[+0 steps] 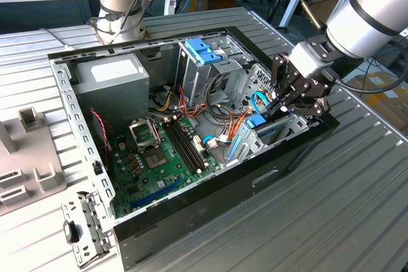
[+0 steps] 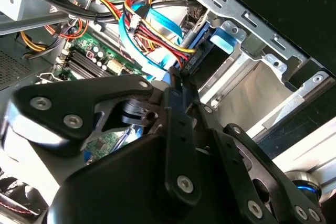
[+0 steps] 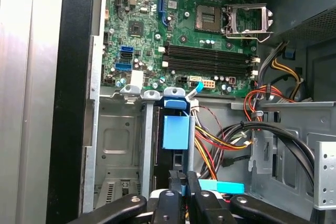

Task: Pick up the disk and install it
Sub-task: 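Insert the second disk wire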

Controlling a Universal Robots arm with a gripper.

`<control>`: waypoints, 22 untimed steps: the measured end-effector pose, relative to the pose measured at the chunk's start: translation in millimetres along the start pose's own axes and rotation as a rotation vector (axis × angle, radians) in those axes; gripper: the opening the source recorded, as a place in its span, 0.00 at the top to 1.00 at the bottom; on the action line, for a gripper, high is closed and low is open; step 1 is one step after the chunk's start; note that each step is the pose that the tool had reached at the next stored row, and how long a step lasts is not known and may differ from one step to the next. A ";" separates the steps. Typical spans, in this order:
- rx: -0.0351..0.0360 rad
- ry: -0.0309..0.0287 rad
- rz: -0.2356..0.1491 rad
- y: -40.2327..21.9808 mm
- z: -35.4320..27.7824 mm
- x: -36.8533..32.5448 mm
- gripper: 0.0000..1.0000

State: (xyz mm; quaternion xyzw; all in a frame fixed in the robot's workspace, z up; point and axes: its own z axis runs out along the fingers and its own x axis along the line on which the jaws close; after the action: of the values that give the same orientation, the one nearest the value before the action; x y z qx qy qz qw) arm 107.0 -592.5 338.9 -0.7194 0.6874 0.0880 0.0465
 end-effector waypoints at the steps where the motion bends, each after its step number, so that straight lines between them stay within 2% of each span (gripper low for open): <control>1: -0.0001 0.0000 0.000 0.0 0.0 0.0 0.76; 2: -0.0001 0.0004 0.000 0.0 -0.2 0.0 0.76; 3: -0.0001 0.0006 0.000 0.0 -0.3 0.0 0.70; 5: -0.0002 0.0009 0.000 0.1 -0.7 -0.1 0.70; 9: -0.0001 0.0007 0.000 0.3 -5.8 -1.1 0.70; 12: 0.0000 -0.0023 0.000 0.7 -12.9 -2.5 0.70; 15: 0.0000 -0.0049 0.000 0.7 -13.2 -3.9 0.70; 17: -0.0005 -0.0064 0.000 0.7 -12.9 -3.9 0.71; 20: -0.0030 -0.0098 0.000 0.6 -11.3 -3.7 0.89; 22: -0.0054 -0.0117 0.000 0.1 -10.2 -3.5 0.89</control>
State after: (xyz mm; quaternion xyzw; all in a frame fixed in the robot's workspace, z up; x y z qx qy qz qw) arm 107.4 -591.1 349.6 -0.7189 0.6870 0.0942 0.0485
